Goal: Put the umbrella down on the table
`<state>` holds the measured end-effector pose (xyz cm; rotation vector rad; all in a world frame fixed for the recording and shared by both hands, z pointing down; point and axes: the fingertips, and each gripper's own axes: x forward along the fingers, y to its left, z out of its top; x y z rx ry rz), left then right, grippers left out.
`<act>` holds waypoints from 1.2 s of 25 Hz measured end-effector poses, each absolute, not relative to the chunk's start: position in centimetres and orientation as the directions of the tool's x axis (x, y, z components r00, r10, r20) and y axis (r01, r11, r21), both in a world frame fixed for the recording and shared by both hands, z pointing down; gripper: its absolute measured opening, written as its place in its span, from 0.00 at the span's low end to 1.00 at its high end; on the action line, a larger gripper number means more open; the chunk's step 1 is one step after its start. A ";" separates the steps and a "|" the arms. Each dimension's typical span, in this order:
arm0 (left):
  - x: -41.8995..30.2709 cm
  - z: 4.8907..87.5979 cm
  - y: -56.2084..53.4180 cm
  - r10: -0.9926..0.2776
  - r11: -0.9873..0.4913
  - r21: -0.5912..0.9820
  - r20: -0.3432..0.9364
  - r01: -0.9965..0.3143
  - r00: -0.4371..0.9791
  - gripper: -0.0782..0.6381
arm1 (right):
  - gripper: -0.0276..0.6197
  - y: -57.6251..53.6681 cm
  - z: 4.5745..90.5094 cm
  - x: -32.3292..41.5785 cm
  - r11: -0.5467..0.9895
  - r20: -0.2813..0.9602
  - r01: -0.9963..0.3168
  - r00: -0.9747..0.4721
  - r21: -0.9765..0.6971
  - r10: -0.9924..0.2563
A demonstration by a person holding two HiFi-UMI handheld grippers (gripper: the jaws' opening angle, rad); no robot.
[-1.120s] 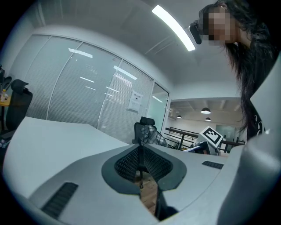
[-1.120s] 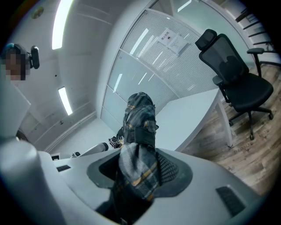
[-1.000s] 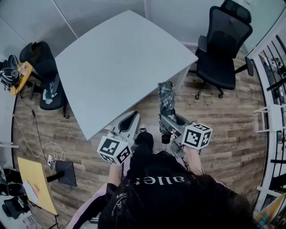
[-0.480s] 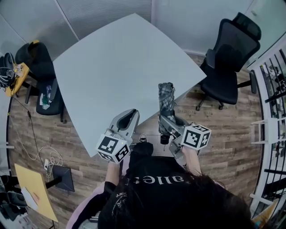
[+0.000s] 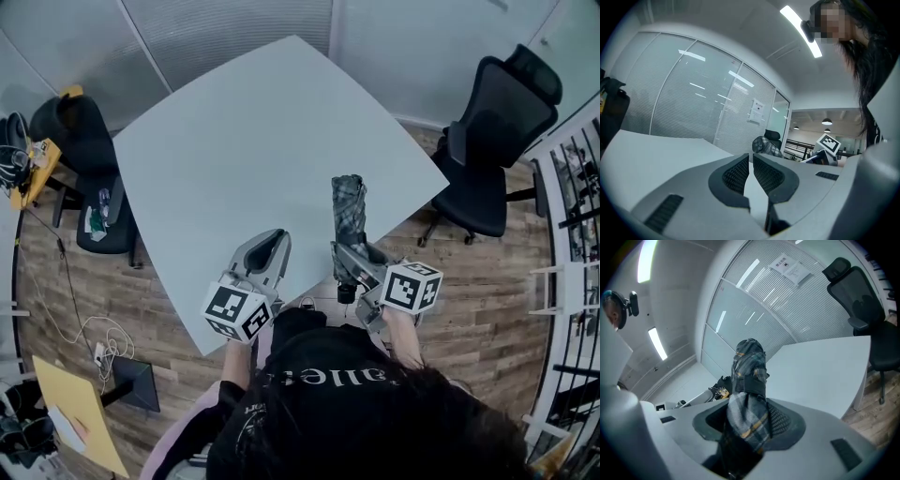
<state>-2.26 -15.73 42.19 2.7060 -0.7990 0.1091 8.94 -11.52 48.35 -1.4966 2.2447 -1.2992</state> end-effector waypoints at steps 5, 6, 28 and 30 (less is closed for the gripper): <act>-2.8 42.4 -17.7 -0.515 -0.792 0.290 0.157 -0.538 0.843 0.16 | 0.35 -13.9 48.2 8.6 0.128 0.332 -0.695 -0.486 -0.707 -0.808; -2.8 42.5 -17.9 -0.514 -0.791 0.294 0.158 -0.537 0.843 0.16 | 0.35 -14.2 48.2 8.6 0.126 0.336 -0.698 -0.485 -0.705 -0.807; -1.8 43.8 -23.9 -0.654 -0.660 0.347 0.172 -0.666 0.737 0.16 | 0.35 -24.7 51.0 14.6 0.159 0.439 -0.737 -0.545 -0.657 -0.714; -1.4 44.0 -25.0 -0.680 -0.633 0.348 0.176 -0.691 0.712 0.16 | 0.35 -26.6 51.5 15.7 0.171 0.452 -0.741 -0.556 -0.649 -0.698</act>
